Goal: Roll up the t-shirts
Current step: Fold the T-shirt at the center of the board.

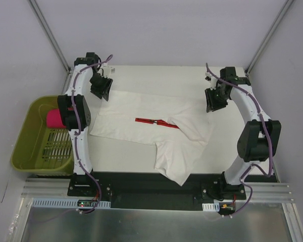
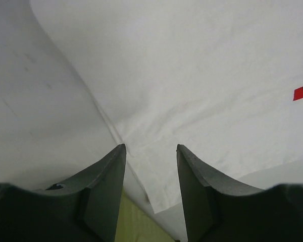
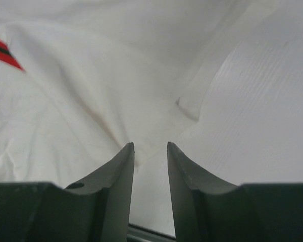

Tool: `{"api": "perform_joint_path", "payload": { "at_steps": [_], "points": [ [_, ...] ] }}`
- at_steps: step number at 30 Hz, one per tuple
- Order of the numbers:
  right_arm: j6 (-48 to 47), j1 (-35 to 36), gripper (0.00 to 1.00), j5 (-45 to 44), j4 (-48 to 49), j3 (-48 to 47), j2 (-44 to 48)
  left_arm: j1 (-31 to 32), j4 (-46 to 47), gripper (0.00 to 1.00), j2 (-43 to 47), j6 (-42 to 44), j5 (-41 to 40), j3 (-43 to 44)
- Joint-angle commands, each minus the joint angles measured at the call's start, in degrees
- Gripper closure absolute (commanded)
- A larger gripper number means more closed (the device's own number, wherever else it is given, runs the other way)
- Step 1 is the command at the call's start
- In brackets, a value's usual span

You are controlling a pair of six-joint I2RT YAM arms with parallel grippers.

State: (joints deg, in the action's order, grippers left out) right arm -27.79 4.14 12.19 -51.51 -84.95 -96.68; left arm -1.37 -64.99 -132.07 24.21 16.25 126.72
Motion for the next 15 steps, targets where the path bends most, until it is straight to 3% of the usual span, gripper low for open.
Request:
{"api": "perform_joint_path", "payload": {
  "at_steps": [1, 3, 5, 8, 15],
  "points": [
    [-1.9, -1.0, 0.67, -6.0, 5.6, -7.9, -6.7, 1.2, -2.3, 0.6, -4.3, -3.4, 2.2, 1.9],
    [-3.6, -1.6, 0.71, -7.8, 6.2, -10.9, -11.1, 1.2, -1.2, 0.74, -5.8, -5.8, 2.6, 3.5],
    [-5.1, -1.8, 0.82, -8.8, 6.1, -14.7, -15.3, 1.2, 0.0, 0.86, -7.6, -7.6, 3.2, 4.8],
    [-7.5, -1.9, 0.92, -10.4, 6.1, -17.8, -18.7, 1.2, 0.9, 0.93, -9.3, -7.7, 2.6, 6.0],
    [-9.7, -1.7, 0.93, -11.7, 7.2, -23.4, -27.1, 1.2, 1.5, 0.98, -12.0, -8.2, 1.7, 6.9]
  ]
}}
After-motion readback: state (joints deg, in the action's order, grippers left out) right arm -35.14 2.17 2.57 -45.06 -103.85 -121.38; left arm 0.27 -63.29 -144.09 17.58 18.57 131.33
